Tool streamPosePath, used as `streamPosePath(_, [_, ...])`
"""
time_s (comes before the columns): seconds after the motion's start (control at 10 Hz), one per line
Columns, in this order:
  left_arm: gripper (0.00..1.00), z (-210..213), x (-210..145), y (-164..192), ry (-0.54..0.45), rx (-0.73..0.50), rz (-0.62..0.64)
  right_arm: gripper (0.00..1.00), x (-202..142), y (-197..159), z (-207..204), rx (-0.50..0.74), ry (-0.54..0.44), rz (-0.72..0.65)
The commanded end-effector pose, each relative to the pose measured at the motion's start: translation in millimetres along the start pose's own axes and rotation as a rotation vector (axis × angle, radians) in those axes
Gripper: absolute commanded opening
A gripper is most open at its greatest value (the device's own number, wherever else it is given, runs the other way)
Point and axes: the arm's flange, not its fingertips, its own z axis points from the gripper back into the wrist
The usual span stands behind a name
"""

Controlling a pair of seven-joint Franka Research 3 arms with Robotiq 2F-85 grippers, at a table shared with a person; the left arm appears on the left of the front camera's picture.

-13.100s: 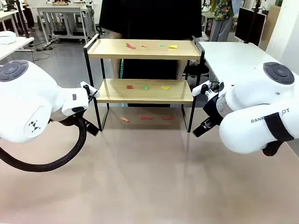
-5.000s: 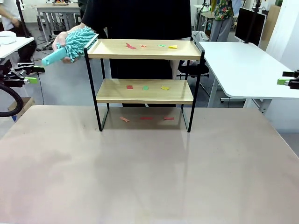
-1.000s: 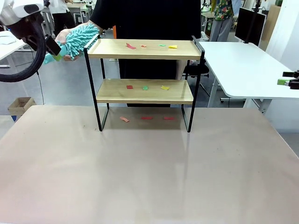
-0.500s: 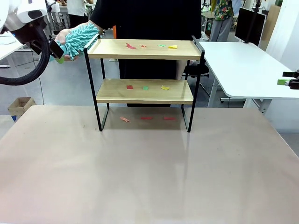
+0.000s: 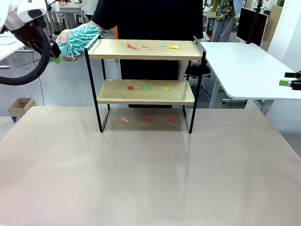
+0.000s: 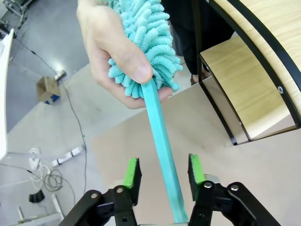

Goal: Clean the shelf.
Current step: Pick up the Duster handed by the human.

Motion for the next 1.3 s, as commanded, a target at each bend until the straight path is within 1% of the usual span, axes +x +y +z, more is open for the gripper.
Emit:
streamPosePath(0.0, [0.0, -1.7, 4.5, 2.7, -0.001, -0.004, 0.032, 1.0, 2.2, 0.9, -0.9, 0.003, 0.002, 0.004])
streamPosePath(0.3, [0.0, -4.6, 6.5, 2.3, -0.012, -0.006, 0.068, 1.0, 2.2, 0.9, -0.9, 0.003, 0.002, 0.004])
streamPosePath(0.6, [0.0, -3.6, 7.1, 3.5, -0.02, 0.039, 0.14, 1.0, 2.2, 0.9, -0.9, 0.003, 0.002, 0.004])
streamPosePath(0.8, [0.0, -1.6, 6.2, 3.4, -0.017, 0.044, 0.152, 1.0, 2.2, 0.9, -0.9, 0.003, 0.002, 0.004])
streamPosePath(0.9, [0.0, 1.5, 6.5, 2.8, -0.077, 0.05, 0.179, 1.0, 2.2, 0.9, -0.9, 0.003, 0.002, 0.004])
streamPosePath(1.0, [0.0, -3.9, 3.7, 5.5, -0.007, 0.013, 0.133, 1.0, 2.2, 0.9, -0.9, 0.003, 0.002, 0.004])
streamPosePath(1.2, [0.0, -3.9, 3.7, 5.5, -0.007, 0.013, 0.133, 1.0, 2.2, 0.9, -0.9, 0.003, 0.002, 0.004])
